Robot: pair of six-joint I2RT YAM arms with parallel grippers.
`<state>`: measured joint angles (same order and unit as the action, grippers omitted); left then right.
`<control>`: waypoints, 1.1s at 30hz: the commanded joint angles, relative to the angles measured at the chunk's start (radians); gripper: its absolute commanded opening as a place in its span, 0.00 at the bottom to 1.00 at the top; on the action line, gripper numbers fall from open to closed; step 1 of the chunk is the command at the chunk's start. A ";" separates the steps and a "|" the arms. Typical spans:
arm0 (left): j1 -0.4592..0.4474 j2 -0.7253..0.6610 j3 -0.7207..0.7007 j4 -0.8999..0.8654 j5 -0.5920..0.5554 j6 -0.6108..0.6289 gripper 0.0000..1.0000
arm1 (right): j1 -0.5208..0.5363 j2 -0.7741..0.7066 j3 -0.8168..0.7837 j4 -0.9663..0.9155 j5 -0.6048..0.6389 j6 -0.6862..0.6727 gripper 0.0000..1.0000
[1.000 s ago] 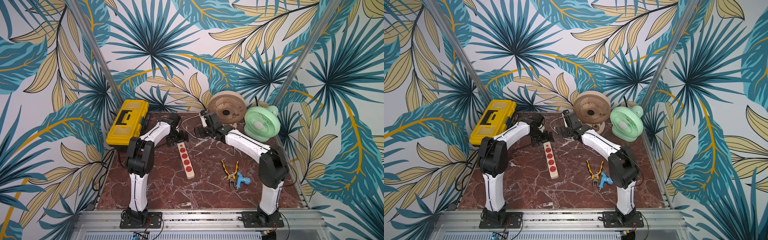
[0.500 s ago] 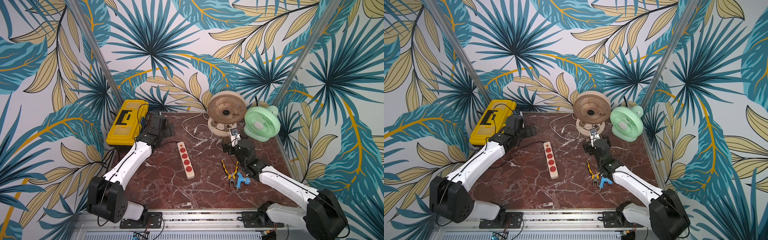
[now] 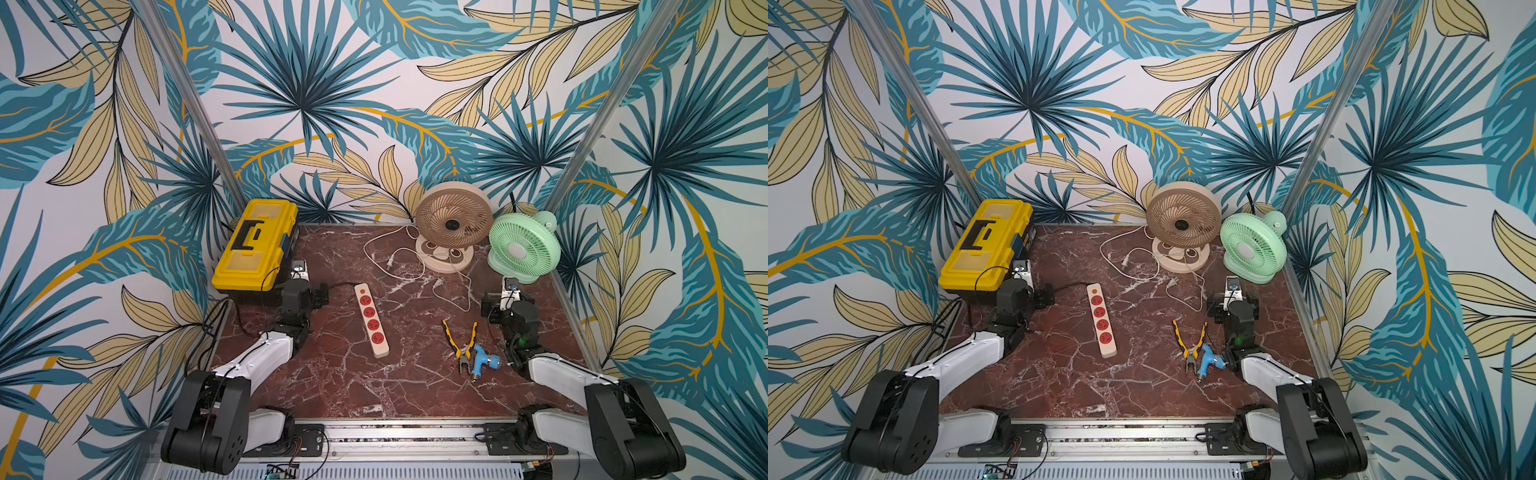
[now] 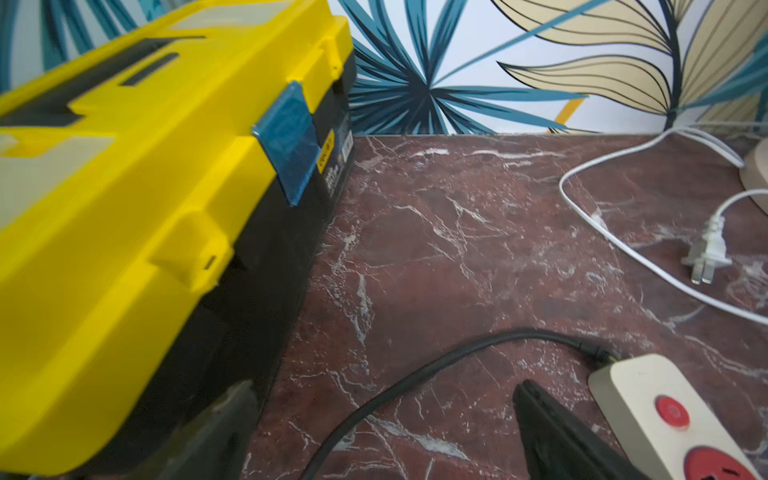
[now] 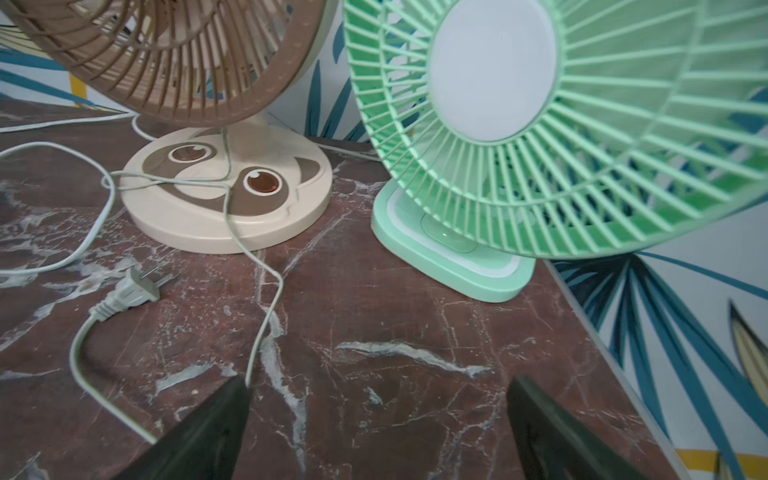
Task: Unplug the desk fan from the power strip
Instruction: Reset both arms
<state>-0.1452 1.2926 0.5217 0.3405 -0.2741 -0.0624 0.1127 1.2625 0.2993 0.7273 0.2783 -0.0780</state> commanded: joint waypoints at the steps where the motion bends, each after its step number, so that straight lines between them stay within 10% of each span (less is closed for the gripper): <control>1: 0.031 -0.003 -0.011 0.189 0.098 0.083 1.00 | -0.009 0.044 0.006 0.134 -0.082 0.022 0.99; 8: 0.078 0.015 0.013 0.097 0.159 0.091 1.00 | -0.022 0.233 0.033 0.272 -0.081 0.035 0.99; 18: 0.133 0.258 -0.150 0.605 0.323 0.115 1.00 | -0.052 0.253 0.064 0.228 -0.096 0.068 1.00; 33: 0.117 0.224 -0.111 0.469 0.286 0.125 1.00 | -0.054 0.253 0.087 0.184 0.011 0.109 0.99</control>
<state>-0.0254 1.5295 0.4061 0.7967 0.0185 0.0528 0.0631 1.5196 0.3782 0.9279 0.2684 0.0124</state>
